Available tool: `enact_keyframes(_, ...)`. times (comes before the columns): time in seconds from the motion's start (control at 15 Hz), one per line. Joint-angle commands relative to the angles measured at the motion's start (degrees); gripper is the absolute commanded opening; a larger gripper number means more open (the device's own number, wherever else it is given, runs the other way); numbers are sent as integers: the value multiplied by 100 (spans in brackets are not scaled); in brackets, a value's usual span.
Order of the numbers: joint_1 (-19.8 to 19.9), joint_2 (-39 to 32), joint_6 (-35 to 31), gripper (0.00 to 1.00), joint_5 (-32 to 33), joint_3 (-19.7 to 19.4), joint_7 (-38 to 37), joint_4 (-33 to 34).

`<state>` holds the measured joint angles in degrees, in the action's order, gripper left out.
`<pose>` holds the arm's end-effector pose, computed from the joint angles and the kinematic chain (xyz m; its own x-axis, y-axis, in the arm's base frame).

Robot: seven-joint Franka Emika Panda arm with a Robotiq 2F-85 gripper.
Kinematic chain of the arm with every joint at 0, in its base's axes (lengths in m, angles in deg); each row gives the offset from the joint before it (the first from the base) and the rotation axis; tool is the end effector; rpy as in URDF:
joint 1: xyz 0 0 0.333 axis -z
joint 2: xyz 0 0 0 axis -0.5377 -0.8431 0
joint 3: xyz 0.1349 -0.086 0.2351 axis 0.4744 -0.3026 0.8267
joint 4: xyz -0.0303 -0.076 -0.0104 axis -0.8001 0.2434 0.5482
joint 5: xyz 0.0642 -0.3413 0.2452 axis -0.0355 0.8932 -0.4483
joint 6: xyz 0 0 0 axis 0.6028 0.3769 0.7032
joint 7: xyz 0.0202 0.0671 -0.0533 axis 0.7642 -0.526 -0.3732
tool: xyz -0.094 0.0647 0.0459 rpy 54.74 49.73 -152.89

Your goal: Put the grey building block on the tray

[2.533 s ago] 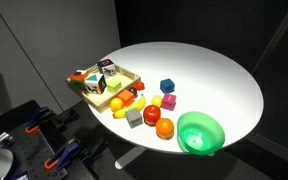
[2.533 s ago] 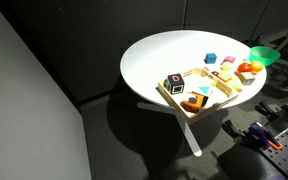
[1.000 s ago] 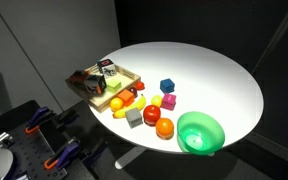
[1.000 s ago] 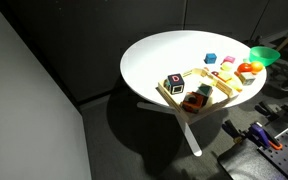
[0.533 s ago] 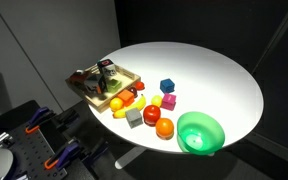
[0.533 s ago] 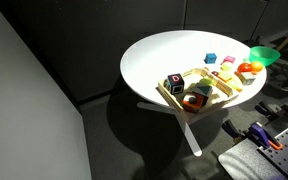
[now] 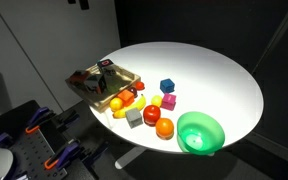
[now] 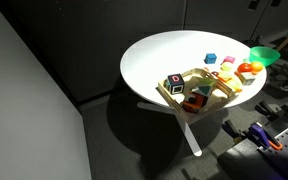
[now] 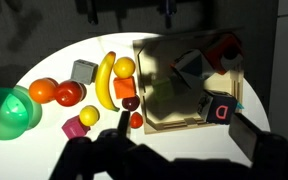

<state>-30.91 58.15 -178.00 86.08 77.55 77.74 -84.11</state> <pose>0.4654 -0.0028 0.4425 0.9885 -0.1460 -0.0383 -0.1479 -0.9876 -0.0523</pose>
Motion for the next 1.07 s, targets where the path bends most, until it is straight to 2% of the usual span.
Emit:
enact_keyframes(0.0, 1, -240, -382, 100, 27, -163, 424, 50)
enact_keyframes(0.4, 34, -486, -1049, 100, 9, -348, 770, -37)
enact_keyframes(0.47, 8, -461, -902, 100, -2, -292, 621, -37)
enact_keyframes(1.0, 15, -510, -993, 100, -4, -326, 648, -38)
